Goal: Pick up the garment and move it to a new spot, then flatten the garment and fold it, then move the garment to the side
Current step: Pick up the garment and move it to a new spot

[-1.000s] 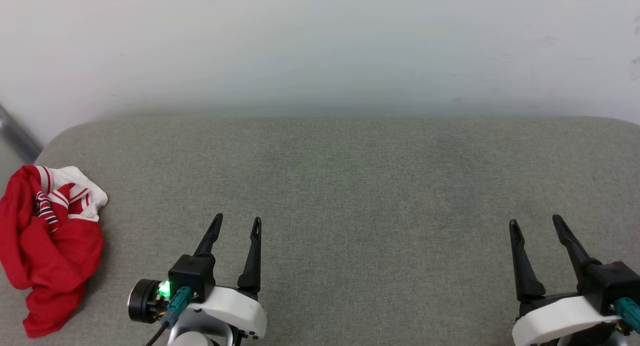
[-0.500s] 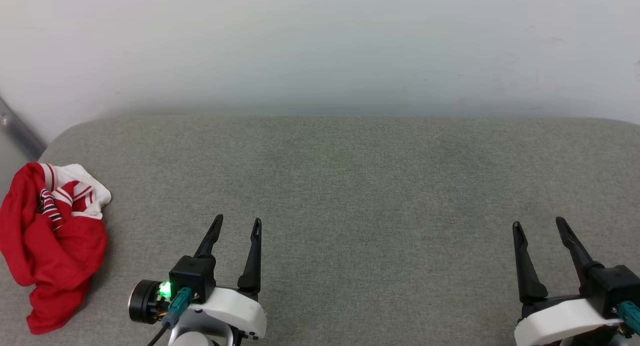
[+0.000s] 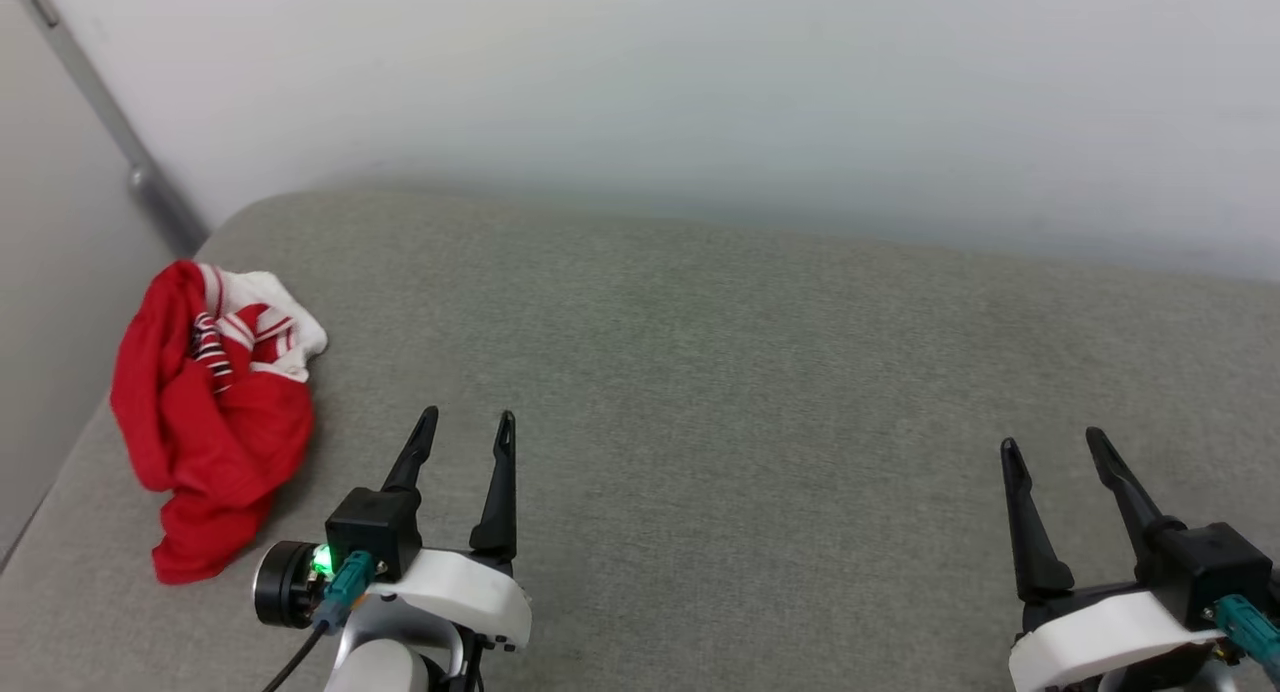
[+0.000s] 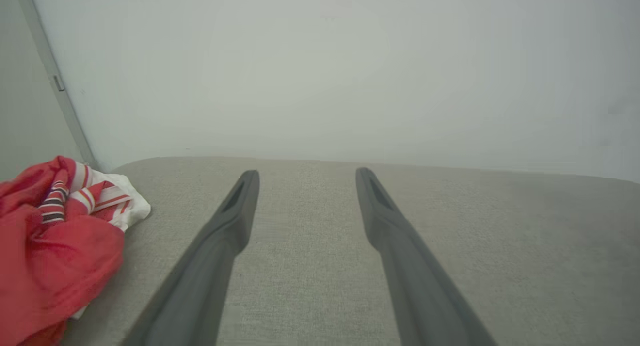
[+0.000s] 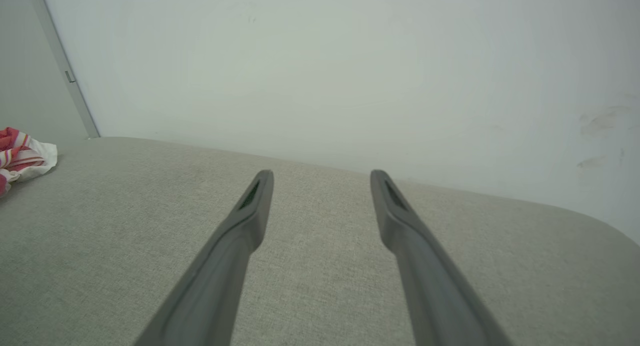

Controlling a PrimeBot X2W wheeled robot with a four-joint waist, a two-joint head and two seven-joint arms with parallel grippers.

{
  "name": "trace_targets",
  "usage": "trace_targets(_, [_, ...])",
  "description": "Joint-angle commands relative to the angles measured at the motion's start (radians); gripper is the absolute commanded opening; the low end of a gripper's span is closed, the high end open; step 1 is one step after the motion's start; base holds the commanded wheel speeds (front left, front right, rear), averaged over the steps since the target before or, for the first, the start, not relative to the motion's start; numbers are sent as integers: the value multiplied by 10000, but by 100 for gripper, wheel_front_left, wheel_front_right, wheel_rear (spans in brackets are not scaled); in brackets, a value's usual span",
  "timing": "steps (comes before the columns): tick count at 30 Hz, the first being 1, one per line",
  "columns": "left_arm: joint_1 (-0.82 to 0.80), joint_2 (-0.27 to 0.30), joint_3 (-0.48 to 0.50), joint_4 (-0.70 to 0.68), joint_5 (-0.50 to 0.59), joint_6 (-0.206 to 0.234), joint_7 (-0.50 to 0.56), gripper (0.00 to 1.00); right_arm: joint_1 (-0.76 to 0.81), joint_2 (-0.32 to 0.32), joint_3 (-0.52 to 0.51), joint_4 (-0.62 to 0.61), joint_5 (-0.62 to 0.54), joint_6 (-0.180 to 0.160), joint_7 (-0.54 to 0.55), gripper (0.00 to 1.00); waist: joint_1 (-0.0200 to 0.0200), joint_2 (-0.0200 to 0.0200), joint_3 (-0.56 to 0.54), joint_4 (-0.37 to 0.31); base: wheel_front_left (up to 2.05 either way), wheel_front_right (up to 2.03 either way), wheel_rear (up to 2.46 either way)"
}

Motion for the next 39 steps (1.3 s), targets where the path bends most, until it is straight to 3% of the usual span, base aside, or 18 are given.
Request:
trace_targets(1, [-101,-5,35,-6,-17,25,-28,100,-189,25,28,-70,-42,-3,19,100,0,0,93,545,0,0,0])
trace_targets(10, [-107,-12,334,-101,-257,184,-26,100,-379,25,362,-227,-178,-3,122,100,0,0,237,2279,0,0,0])
trace_targets(21, [80,-17,642,-269,-487,295,-26,100,-676,22,725,-321,-344,-3,266,100,0,0,447,3525,0,0,0])
trace_targets(33, [-291,-17,639,-353,-173,294,-26,100,-818,22,724,-312,-351,-3,349,100,0,0,628,3521,0,0,0])
trace_targets(39, [-1610,75,982,7,-240,95,-26,100,-1212,-220,847,-555,-375,-3,546,100,0,0,1297,2931,0,0,0])
